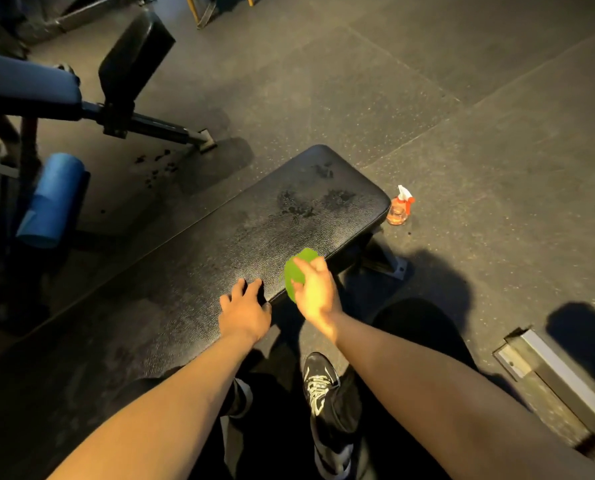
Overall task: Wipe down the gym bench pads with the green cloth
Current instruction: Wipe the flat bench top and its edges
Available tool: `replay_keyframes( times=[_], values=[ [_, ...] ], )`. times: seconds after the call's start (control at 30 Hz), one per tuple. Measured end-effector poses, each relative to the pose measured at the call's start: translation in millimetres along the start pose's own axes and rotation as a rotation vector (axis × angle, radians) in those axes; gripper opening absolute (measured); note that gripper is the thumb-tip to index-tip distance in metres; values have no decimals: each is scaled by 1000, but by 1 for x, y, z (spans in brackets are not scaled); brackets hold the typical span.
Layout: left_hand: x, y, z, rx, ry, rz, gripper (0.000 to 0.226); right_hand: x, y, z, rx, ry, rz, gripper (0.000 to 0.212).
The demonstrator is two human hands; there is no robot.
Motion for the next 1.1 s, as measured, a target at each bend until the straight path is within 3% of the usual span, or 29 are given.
replay_keyframes(
  times=[0.17, 0.3, 0.4, 0.53, 0.67, 0.8, 0.93, 1.0, 1.1],
  values=[
    [17, -19, -7, -50, 30, -84, 39, 49, -45, -23, -20, 142, -141, 62],
    [36, -30, 0, -28, -2, -97, 62, 76, -35, -21, -89, 176, -118, 66],
    [49, -30, 13, -47, -64, -29, 81, 82, 13, 16, -168, 46, 125, 61],
    [57, -39, 19, 13, -52, -30, 88, 79, 37, 46, -299, -318, 299, 65],
    [69, -65, 33, -51, -26, -111, 82, 103, -17, 12, -413, -85, 82, 60],
    [82, -74, 63, -148, -119, -96, 111, 120, -35, 4, -389, 111, -33, 67],
    [88, -67, 75, -162, -136, -78, 122, 136, 13, 52, -279, -33, 14, 67],
    [89, -67, 76, -123, -138, -89, 124, 141, 49, 82, -307, -156, 151, 65],
    [94, -70, 76, -115, -152, -98, 124, 144, 86, 108, -519, -374, 382, 79]
  ],
)
Point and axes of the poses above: each hand's wrist, its own x-axis towards the middle knuckle, its own y-axis out of the palm, z = x × y, the point moved 8 cm from there along x, towards the middle knuckle, and after that the axes turned 11 degrees about z, right-handed, at the moved point
